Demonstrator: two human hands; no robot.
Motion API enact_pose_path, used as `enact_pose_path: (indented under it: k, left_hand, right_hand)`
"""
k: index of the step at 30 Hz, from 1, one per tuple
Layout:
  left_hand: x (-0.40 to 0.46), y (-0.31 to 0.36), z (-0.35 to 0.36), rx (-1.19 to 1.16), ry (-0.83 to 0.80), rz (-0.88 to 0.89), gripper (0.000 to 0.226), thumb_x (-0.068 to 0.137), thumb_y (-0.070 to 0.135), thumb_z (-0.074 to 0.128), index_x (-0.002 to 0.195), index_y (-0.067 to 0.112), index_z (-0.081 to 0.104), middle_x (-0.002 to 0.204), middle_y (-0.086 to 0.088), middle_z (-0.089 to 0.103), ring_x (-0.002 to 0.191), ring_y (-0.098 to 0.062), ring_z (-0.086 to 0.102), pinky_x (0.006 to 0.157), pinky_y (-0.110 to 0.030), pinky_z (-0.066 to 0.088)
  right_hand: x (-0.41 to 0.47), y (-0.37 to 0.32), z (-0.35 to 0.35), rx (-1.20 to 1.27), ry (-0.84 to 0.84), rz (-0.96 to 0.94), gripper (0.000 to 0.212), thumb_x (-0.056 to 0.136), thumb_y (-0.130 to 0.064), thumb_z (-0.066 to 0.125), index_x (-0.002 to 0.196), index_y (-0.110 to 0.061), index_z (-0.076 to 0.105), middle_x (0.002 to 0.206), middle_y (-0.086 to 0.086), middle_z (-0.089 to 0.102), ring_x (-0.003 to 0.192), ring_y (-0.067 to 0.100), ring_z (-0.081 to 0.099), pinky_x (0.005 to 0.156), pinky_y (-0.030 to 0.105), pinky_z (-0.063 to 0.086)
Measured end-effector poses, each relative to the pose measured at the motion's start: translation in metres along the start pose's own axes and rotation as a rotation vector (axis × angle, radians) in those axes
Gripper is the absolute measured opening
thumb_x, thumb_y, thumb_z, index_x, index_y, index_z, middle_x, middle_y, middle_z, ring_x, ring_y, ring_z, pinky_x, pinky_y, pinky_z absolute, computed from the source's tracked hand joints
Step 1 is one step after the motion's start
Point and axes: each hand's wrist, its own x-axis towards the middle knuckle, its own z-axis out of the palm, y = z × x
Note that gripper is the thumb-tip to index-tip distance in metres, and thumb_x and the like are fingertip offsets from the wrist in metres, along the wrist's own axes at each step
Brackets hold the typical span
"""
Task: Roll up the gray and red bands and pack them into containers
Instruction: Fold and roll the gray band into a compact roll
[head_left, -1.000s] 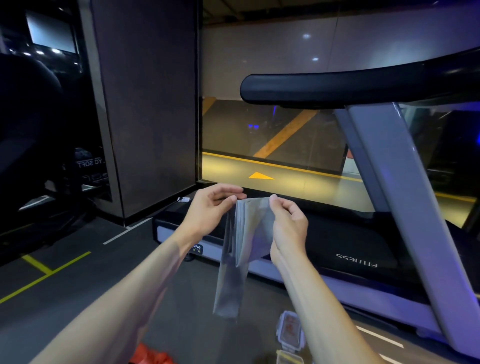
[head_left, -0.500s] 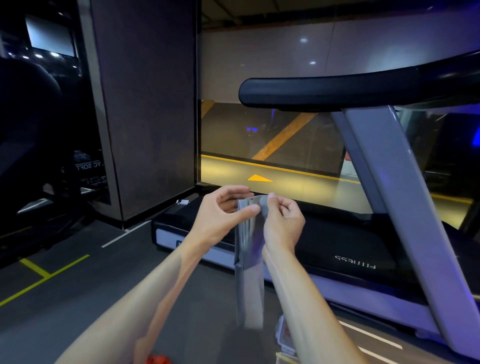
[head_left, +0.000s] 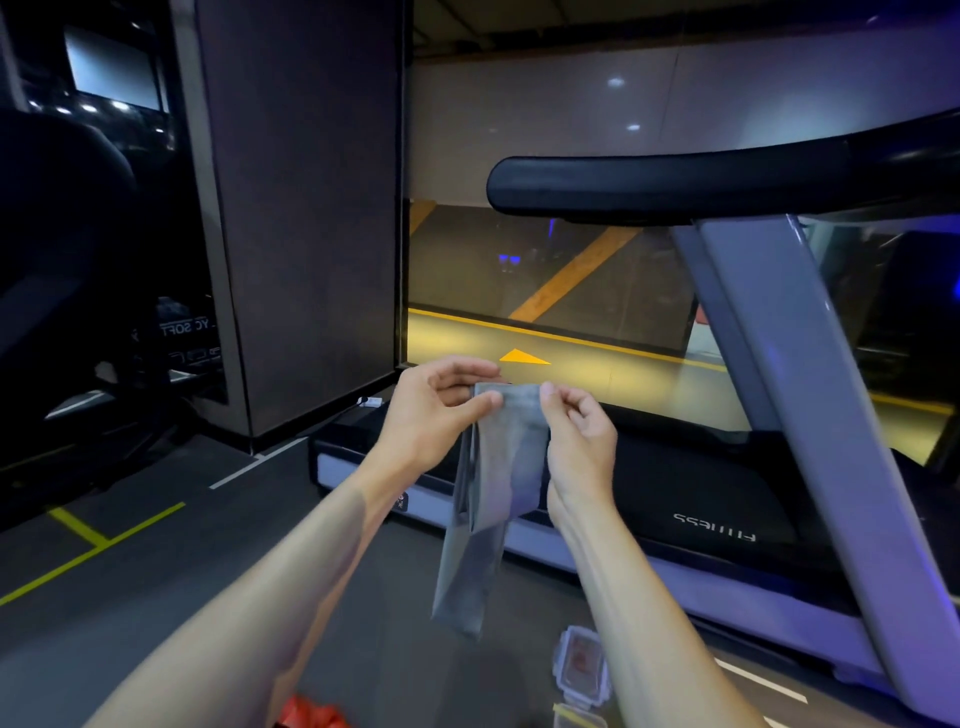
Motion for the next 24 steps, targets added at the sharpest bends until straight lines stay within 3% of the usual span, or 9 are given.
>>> enact_pose_path:
  k: [3,7,10,16,21,24]
  left_hand:
    - [0.001,0.002,-0.004,-0.028,-0.004,-0.007,0.026,0.083,0.000,0.081,0.106,0.010,0.074,0.105,-0.008,0.079,0.100,-0.021,0.075,0.092,-0.031,0.059]
    - [-0.001,0.004,-0.005,-0.070,0.011,-0.008,0.026,0.083,-0.001,0.080,0.108,0.005,0.073,0.104,-0.008,0.079,0.100,-0.020,0.075,0.090,-0.029,0.059]
    - [0.000,0.004,-0.004,-0.082,0.013,-0.007,0.027,0.083,-0.001,0.081,0.108,0.005,0.073,0.104,-0.008,0.079,0.100,-0.020,0.075,0.089,-0.027,0.058]
    - [0.000,0.003,-0.003,-0.117,0.004,0.001,0.027,0.084,0.000,0.081,0.108,0.008,0.073,0.107,-0.007,0.078,0.103,-0.021,0.074,0.089,-0.028,0.057]
    - [-0.009,0.005,-0.010,-0.131,-0.011,0.056,0.029,0.097,0.010,0.068,0.126,0.014,0.065,0.123,-0.004,0.072,0.114,-0.018,0.068,0.094,-0.028,0.055]
    - [-0.029,-0.016,-0.021,-0.121,0.120,0.012,0.026,0.095,0.017,0.064,0.119,0.026,0.066,0.122,0.007,0.070,0.110,-0.019,0.068,0.090,-0.034,0.055]
  right_hand:
    - [0.003,-0.001,-0.002,0.088,-0.118,0.031,0.009,0.094,-0.019,0.072,0.091,-0.013,0.067,0.082,-0.002,0.073,0.079,0.008,0.065,0.078,0.025,0.053]
    - [0.005,-0.003,-0.003,0.139,-0.210,0.057,0.024,0.082,-0.029,0.076,0.094,-0.011,0.067,0.087,0.002,0.073,0.088,0.015,0.065,0.091,0.038,0.053]
    - [0.006,-0.006,-0.003,0.146,-0.253,0.056,0.023,0.079,-0.023,0.078,0.094,-0.011,0.066,0.089,0.004,0.073,0.087,0.016,0.067,0.090,0.039,0.054]
    - [0.012,-0.009,0.000,0.137,-0.245,0.054,0.017,0.081,-0.006,0.080,0.088,-0.011,0.065,0.090,0.009,0.072,0.087,0.022,0.067,0.086,0.040,0.056]
    - [0.020,-0.015,0.011,0.156,-0.261,0.061,0.018,0.084,-0.002,0.077,0.086,-0.012,0.063,0.092,0.012,0.070,0.084,0.019,0.066,0.080,0.031,0.057]
    - [0.029,-0.024,0.017,0.154,-0.221,0.064,0.018,0.086,-0.004,0.077,0.086,-0.014,0.063,0.088,0.005,0.071,0.081,0.015,0.065,0.076,0.026,0.055]
